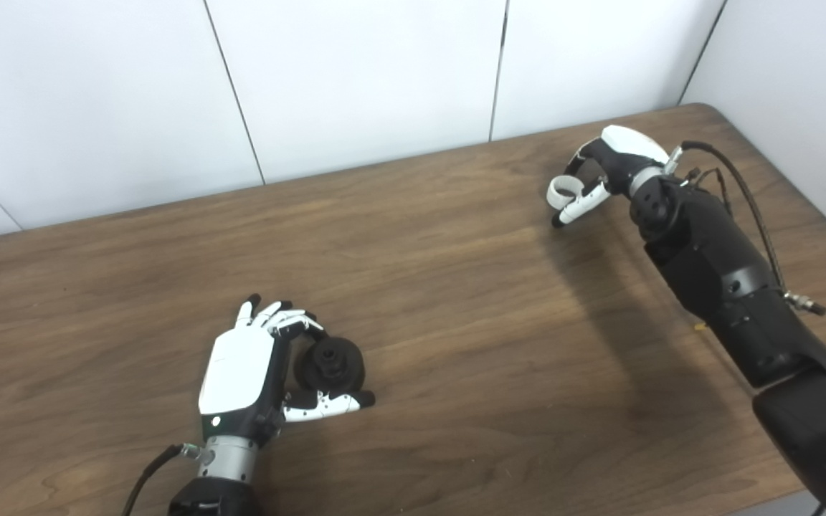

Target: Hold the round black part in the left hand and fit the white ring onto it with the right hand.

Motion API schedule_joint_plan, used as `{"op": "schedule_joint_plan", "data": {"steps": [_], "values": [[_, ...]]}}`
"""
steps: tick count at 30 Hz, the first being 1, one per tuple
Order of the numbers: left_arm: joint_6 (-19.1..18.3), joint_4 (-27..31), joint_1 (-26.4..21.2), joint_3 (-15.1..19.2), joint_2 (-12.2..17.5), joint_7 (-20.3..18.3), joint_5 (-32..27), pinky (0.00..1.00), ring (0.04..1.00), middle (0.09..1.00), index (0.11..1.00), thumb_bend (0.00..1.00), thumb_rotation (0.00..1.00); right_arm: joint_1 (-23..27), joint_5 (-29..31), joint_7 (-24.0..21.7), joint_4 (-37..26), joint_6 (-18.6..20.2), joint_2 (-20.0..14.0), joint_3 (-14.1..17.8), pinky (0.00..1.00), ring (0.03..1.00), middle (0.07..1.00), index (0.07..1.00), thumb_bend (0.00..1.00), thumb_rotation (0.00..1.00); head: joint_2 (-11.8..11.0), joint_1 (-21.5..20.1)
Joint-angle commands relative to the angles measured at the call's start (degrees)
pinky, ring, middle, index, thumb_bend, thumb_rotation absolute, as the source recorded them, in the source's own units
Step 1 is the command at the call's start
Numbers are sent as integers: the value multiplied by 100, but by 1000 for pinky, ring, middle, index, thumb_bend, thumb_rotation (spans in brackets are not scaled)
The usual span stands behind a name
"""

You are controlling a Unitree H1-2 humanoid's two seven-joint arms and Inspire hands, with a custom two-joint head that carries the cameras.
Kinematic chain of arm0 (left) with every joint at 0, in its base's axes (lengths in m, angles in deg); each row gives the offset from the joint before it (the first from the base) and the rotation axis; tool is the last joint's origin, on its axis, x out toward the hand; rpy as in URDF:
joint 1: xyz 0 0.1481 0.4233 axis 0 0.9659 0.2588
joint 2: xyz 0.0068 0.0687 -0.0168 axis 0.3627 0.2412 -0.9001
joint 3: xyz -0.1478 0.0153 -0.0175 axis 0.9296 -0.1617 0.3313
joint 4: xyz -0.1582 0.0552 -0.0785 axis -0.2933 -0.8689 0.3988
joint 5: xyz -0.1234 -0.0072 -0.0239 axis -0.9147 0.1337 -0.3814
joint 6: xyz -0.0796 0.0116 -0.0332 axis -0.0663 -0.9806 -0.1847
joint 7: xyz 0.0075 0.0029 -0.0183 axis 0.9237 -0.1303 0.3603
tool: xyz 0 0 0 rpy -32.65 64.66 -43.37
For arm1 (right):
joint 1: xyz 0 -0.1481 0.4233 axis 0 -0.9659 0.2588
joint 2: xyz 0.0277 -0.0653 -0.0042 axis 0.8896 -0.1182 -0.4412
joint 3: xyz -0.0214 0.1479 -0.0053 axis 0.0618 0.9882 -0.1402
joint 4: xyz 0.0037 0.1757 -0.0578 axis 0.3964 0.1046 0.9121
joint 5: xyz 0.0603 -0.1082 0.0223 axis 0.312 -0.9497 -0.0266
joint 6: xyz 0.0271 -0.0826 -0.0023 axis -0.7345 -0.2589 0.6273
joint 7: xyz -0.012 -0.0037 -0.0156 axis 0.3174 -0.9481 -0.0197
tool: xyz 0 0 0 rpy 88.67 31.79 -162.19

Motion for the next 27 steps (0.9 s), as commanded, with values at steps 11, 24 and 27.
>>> {"op": "schedule_joint_plan", "data": {"steps": [11,24,27], "values": [[-64,98,25,-10,63,-155,84,1000,873,748,482,525,49,288,-4,182,-138,-58,-178,-18,1000,1000,865,515,590,171,8,-5],[-72,147,36,-1,32,-177,109,1000,877,747,482,525,49,109,380,502,-157,-237,-171,12,1000,995,818,484,525,132,20,16],[-78,150,39,2,28,-171,115,1000,877,746,482,525,49,98,373,499,-137,-227,-186,-15,1000,998,817,484,525,132,30,19]]}}
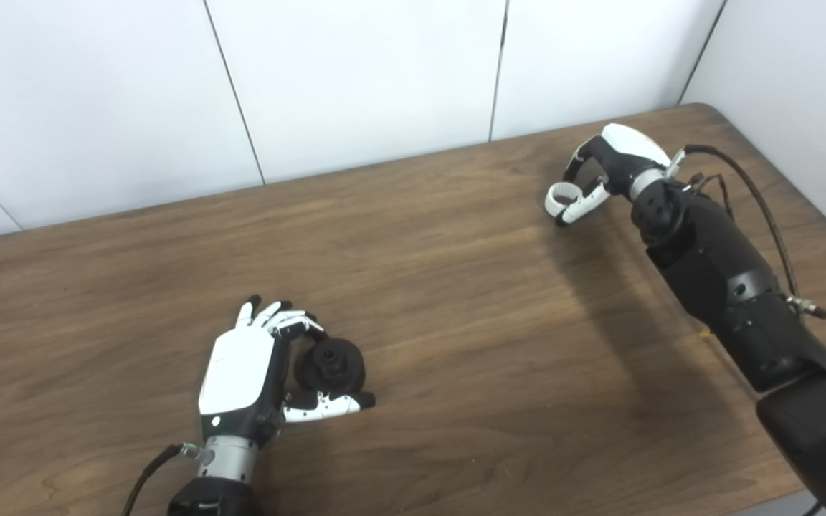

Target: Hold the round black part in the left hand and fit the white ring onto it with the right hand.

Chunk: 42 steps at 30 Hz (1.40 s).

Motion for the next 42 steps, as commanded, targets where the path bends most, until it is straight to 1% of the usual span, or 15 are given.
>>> {"op": "schedule_joint_plan", "data": {"steps": [1,9,11,13,17,22,31,37,42], "values": [[-57,90,34,0,31,-64,93,1000,877,746,482,525,49,174,-10,110,-128,-59,-175,3,1000,999,819,484,524,131,-2,-6],[-59,84,49,-2,18,-56,93,1000,877,747,482,525,48,110,2,97,-184,-118,-232,-30,1000,999,817,485,524,131,-20,28],[-55,75,53,-1,13,-37,95,1000,875,747,482,525,49,108,18,36,-289,-94,-253,-34,1000,998,821,485,524,132,-25,55],[-58,73,54,1,12,-43,90,1000,874,746,482,525,49,112,31,-58,-420,-154,-308,-75,1000,1000,826,485,524,131,-25,55],[-25,40,49,-3,21,-7,102,1000,875,746,482,525,49,132,-5,-353,-833,-225,-424,-219,1000,1000,830,485,525,133,-32,72],[-18,20,30,-5,18,-1,104,1000,874,745,482,525,49,181,-76,-700,-1302,-167,-477,-404,1000,998,815,485,525,134,-37,120],[-46,0,2,-49,-21,-25,156,1000,872,740,482,525,49,123,-231,-1401,-2365,-116,-436,-768,1000,995,801,483,525,134,-23,291],[-89,4,13,-74,-77,-30,235,1000,868,738,482,525,49,1,-238,-1723,-3101,-209,-286,-900,1000,974,783,482,525,134,-6,460],[-121,8,15,-97,-126,-48,263,1000,872,737,482,525,49,-25,-316,-2056,-3630,-104,-92,-1053,1000,975,784,481,526,136,4,605]]}}
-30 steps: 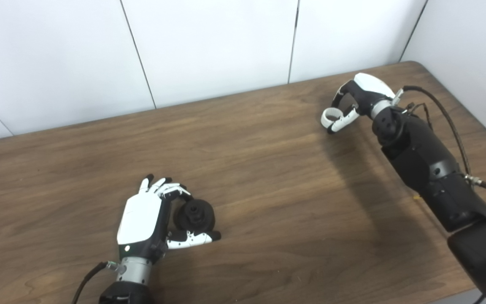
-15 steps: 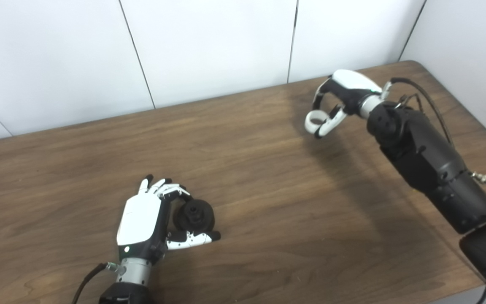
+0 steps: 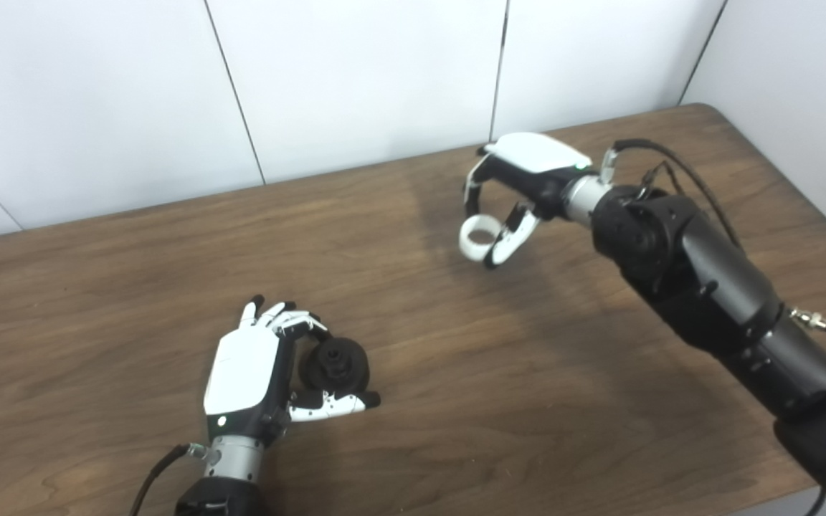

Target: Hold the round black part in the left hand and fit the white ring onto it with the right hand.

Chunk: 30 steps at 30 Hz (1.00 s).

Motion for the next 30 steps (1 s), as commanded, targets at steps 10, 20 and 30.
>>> {"op": "schedule_joint_plan", "data": {"steps": [10,20,30], "values": [[-133,-36,-5,-138,-96,-38,260,1000,871,737,482,525,48,256,-137,-579,-902,4,484,-146,1000,988,794,481,526,136,43,379],[-293,-53,-28,-245,-252,-49,345,1000,874,740,482,525,49,293,-97,-763,-1118,-143,842,-243,1000,991,795,481,526,138,67,877],[-434,-152,-67,-403,-409,5,446,1000,883,744,482,525,49,305,15,-827,-1145,-176,1087,-267,1000,996,796,481,526,137,159,1536]]}}
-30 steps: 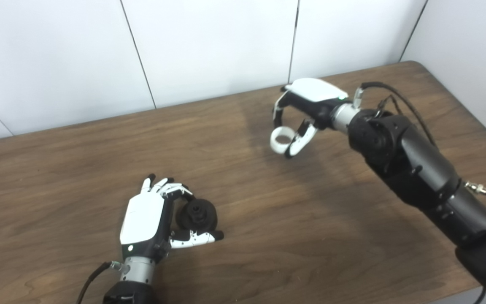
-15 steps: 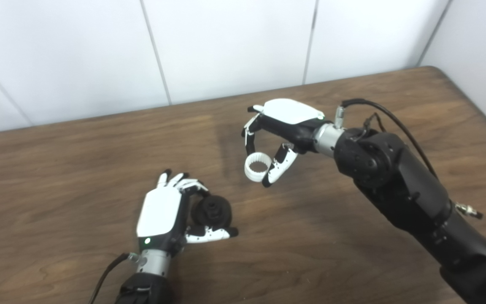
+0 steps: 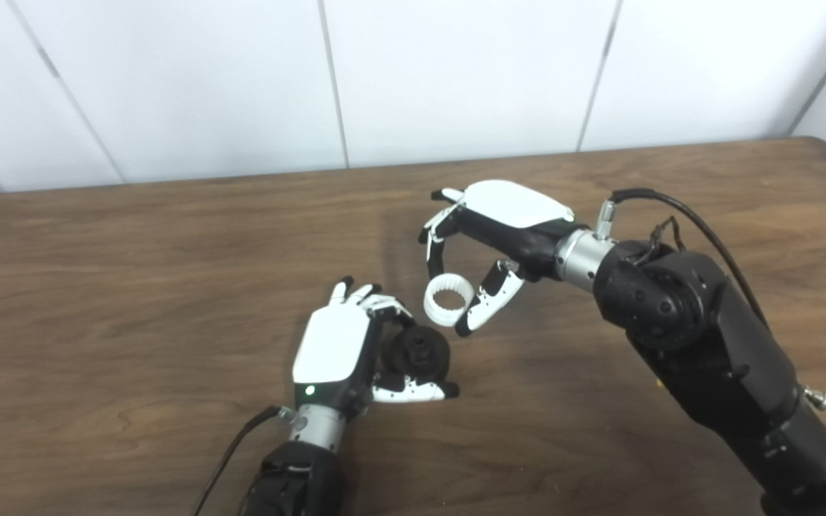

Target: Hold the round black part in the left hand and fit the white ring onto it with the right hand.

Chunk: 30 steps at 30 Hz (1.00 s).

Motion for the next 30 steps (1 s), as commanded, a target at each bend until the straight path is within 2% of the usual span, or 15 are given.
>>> {"op": "schedule_joint_plan", "data": {"steps": [1,6,10,17,30], "values": [[-66,-102,-65,-71,-13,-84,138,1000,885,744,482,525,50,243,30,46,-147,-146,20,69,1000,998,798,481,526,136,17,34],[-132,-107,-98,-124,-54,-105,180,1000,892,753,482,525,51,179,86,99,-48,-314,19,41,1000,989,800,481,526,136,113,143],[-167,-125,-123,-133,-86,-74,188,1000,887,751,482,525,51,173,22,-59,-84,-194,30,-9,1000,996,816,482,526,137,171,137],[-185,-110,-166,-150,-71,-81,219,1000,878,749,482,525,51,173,-6,-42,10,-296,76,-68,1000,985,815,481,526,137,255,22],[-262,-9,-159,-132,-53,-128,188,1000,873,746,482,525,51,91,-49,60,250,-441,163,-156,1000,975,807,480,526,136,275,-88]]}}
